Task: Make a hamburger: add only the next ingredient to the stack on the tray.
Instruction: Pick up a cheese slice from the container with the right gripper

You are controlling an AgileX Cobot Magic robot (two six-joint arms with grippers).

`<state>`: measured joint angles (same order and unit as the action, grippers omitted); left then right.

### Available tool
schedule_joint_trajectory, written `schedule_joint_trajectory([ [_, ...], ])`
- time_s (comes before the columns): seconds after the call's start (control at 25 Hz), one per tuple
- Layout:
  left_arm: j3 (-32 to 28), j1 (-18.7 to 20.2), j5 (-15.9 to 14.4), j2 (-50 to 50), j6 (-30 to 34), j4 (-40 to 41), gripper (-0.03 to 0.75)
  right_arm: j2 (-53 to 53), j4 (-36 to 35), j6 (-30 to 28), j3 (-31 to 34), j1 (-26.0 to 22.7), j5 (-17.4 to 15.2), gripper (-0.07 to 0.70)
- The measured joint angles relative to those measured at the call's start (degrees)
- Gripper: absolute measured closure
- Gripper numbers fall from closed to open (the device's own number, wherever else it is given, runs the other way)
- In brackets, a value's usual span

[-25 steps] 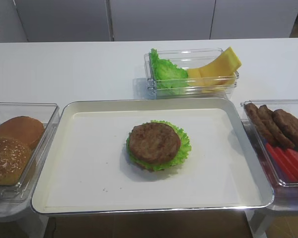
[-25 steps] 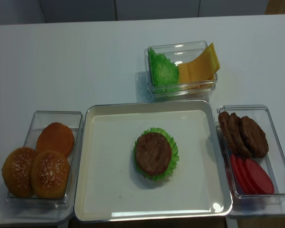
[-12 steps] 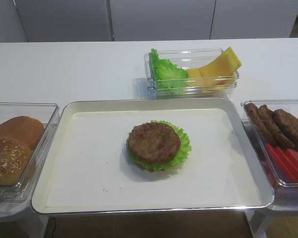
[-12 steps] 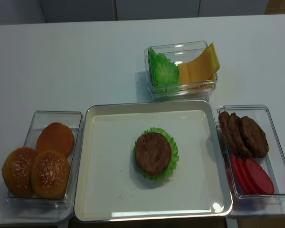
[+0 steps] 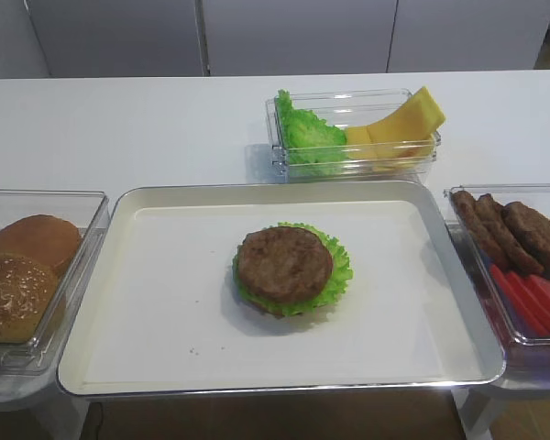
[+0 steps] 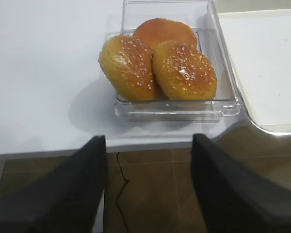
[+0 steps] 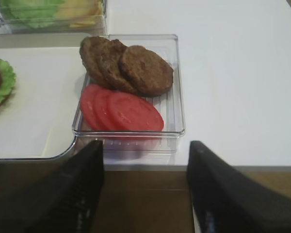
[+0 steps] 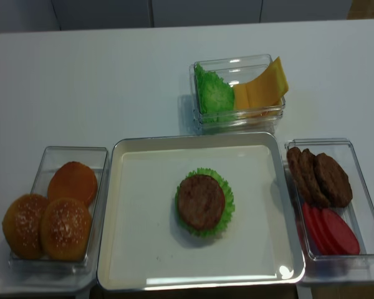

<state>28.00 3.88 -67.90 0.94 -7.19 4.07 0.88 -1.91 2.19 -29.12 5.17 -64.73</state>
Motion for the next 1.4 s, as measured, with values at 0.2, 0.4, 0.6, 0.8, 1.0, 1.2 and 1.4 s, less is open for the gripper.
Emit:
schedule_joint_trajectory([
  [0.2,0.00,0.00,0.00,0.00,0.00,0.00,0.304,-6.41,-0.62,0.00,-5.35,0.00,0.00,0.213],
  [0.4,0.00,0.00,0.00,0.00,0.00,0.00,0.304,-17.10,-2.37,0.00,-10.90,0.00,0.24,0.213],
  [0.6,0.00,0.00,0.00,0.00,0.00,0.00,0.304,-30.38,-5.21,0.00,-16.69,0.00,2.93,0.213],
  [0.8,0.00,0.00,0.00,0.00,0.00,0.00,0.304,-44.31,-7.56,-0.65,-22.33,0.00,7.90,0.213],
  [1.0,0.00,0.00,0.00,0.00,0.00,0.00,0.304,-60.11,-11.35,-4.04,-30.05,0.00,10.94,0.213],
  [1.2,0.00,0.00,0.00,0.00,0.00,0.00,0.304,-74.71,-14.25,-8.31,-38.87,0.00,11.89,0.213],
  [1.4,0.00,0.00,0.00,0.00,0.00,0.00,0.304,-85.55,-16.66,-12.86,-45.83,0.00,12.61,0.213],
])
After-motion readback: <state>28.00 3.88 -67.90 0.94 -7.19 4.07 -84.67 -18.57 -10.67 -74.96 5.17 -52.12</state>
